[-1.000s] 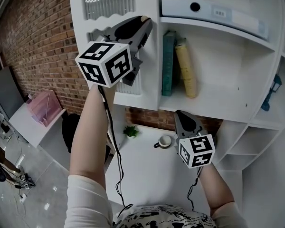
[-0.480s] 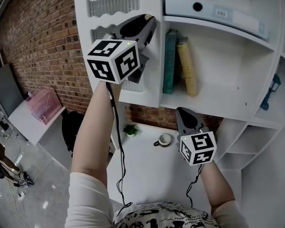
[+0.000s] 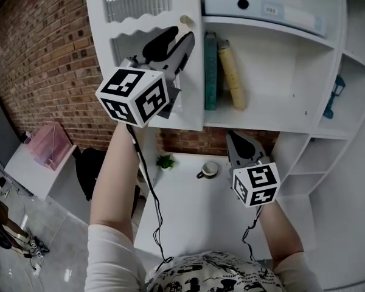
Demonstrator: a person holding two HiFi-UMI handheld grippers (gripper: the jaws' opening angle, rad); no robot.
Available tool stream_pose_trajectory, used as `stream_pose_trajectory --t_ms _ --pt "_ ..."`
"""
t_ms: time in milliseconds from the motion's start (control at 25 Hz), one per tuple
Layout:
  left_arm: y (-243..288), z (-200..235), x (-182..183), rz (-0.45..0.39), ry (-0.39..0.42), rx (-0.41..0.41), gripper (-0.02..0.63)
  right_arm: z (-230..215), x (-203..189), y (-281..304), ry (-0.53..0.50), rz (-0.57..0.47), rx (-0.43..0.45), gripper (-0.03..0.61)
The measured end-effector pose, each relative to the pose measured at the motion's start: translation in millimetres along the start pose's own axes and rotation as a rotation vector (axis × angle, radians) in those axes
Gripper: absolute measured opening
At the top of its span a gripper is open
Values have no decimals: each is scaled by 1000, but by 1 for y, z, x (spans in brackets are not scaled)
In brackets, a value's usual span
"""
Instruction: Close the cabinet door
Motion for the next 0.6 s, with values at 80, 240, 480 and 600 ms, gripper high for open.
stream_pose_trajectory --t_ms 80,240,480,600 --pt "-16 -4 -3 5 -11 -33 155 5 0 -2 0 1 -25 15" --pt "-54 -13 -18 30 -73 -105 155 22 -2 -6 -11 -1 -69 15" --pt "-114 -28 -52 84 -203 -174 153 49 -10 -19 -1 5 -109 15" --pt "-146 -32 -70 117 -230 -169 125 65 -13 -24 -2 7 -129 15"
Point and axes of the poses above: the fingertips, and each gripper's own axes: y forward along the fingers, z to its left, x out of its top, the point moved 10 cm from there along -y, backward along the fingers, and after that the axes turned 7 degrees about -z, right-handed, at the moved point
